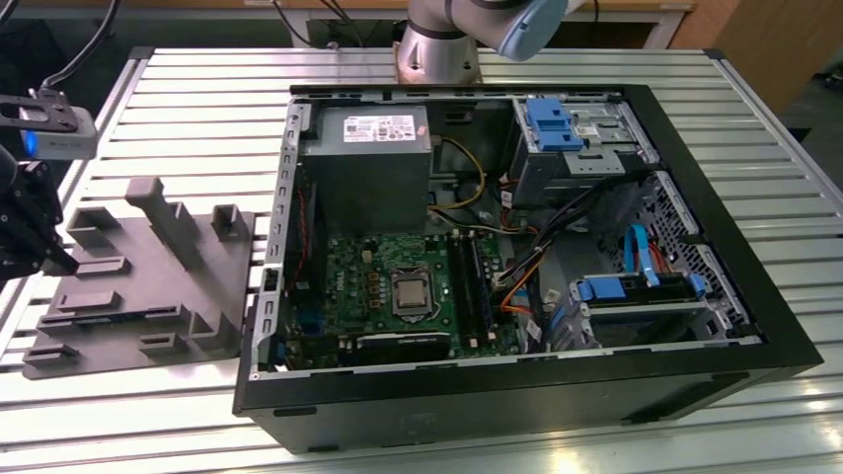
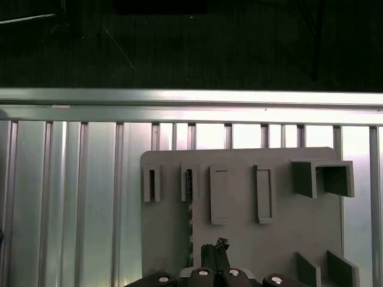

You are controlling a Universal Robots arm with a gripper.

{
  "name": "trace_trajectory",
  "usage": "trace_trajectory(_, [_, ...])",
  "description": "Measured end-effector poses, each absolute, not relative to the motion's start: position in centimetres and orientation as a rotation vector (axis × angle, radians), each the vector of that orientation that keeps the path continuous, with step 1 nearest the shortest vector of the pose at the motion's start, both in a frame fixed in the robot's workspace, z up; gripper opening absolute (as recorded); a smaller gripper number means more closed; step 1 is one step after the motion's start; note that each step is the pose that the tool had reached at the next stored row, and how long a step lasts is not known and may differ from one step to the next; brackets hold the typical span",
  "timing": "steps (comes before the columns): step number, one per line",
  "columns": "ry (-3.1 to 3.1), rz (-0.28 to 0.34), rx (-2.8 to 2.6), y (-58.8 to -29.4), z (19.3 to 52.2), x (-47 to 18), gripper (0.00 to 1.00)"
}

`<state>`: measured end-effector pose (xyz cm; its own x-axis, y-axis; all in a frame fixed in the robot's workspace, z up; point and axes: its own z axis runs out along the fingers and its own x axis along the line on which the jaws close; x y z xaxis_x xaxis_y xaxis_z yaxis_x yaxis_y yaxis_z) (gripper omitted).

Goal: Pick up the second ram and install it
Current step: 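Pick up the second ram and move it above second insertion slot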

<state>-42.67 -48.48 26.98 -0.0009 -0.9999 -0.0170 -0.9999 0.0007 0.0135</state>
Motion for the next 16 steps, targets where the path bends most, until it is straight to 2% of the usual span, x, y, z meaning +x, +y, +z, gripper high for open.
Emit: trace_trajectory(16, [2.221,0.034,-2.219,-48.60,26.32,-42.68,0.11])
